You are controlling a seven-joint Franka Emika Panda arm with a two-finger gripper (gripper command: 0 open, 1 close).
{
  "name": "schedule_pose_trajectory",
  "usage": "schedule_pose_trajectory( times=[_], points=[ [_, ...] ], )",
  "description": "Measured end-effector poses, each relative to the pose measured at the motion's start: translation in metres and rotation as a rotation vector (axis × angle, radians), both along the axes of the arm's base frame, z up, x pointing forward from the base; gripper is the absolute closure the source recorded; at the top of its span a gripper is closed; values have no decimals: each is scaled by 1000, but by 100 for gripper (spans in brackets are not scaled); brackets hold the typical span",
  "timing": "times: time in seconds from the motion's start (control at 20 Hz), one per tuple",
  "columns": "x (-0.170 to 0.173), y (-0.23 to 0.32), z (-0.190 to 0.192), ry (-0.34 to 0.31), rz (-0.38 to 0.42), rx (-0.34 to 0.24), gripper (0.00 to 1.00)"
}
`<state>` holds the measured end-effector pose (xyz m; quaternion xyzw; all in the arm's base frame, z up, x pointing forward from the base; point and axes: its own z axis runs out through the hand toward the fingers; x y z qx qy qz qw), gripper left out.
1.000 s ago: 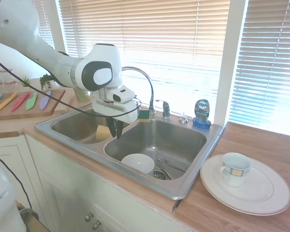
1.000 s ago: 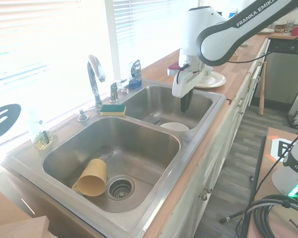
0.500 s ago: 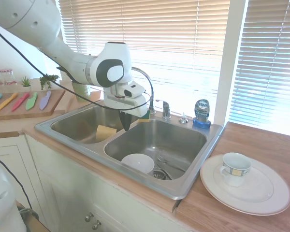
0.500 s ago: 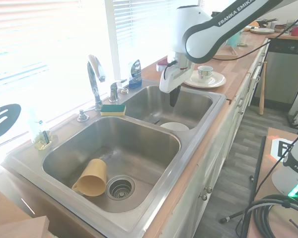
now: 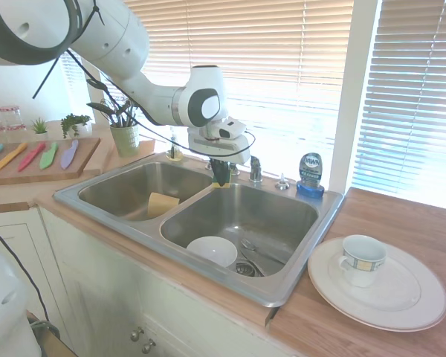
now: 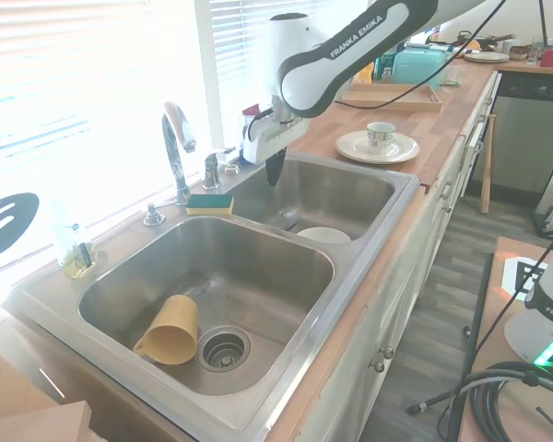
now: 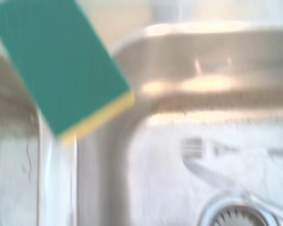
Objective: Turn on the faucet
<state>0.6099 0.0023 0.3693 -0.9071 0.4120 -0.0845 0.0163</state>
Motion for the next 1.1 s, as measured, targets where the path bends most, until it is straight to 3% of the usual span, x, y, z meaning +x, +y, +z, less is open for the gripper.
schedule_pose_trajectory(
  times=[0.25, 0.65, 1.1],
  points=[
    [30, 6, -6, -25, -3, 3, 100],
    [47, 3, -7, -52, -25, -2, 100],
    [61, 2, 4, -298, -82, -38, 100]
  ],
)
